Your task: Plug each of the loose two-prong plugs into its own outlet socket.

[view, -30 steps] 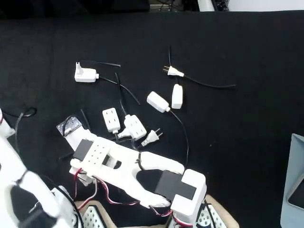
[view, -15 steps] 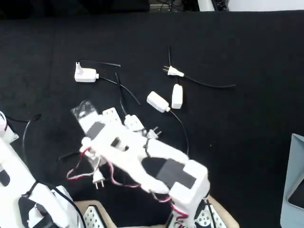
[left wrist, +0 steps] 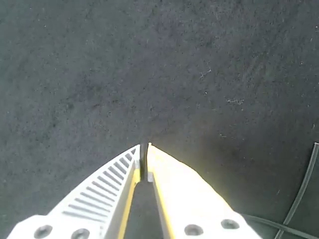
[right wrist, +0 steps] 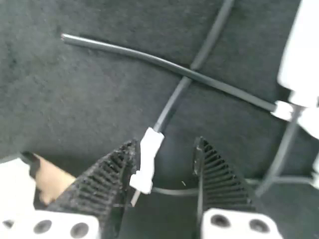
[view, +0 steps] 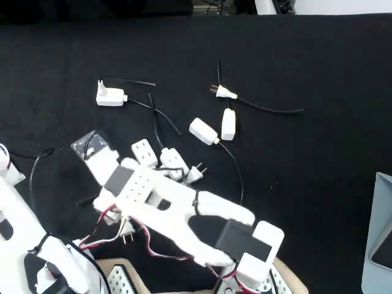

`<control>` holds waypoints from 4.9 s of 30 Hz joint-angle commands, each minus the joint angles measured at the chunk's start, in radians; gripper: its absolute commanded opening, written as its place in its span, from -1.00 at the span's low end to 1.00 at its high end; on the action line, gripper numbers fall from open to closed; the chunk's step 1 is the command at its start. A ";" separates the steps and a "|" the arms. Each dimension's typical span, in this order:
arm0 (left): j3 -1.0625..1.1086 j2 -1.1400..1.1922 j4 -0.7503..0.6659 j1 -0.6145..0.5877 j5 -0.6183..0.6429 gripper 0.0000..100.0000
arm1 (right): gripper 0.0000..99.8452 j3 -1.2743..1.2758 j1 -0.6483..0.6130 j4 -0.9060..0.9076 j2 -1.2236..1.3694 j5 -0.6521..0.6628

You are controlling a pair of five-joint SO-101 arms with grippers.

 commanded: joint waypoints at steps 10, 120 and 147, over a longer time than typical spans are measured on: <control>0.007 -0.029 0.003 -0.010 -0.012 -0.91 | -0.77 -0.012 0.012 -0.135 0.147 -0.052; 0.147 -0.031 -0.002 0.117 -0.014 -0.91 | -0.98 0.441 0.660 0.078 -0.935 0.535; 0.499 -0.031 -0.334 0.220 -0.064 -0.91 | -0.71 0.599 0.701 0.041 -0.846 0.529</control>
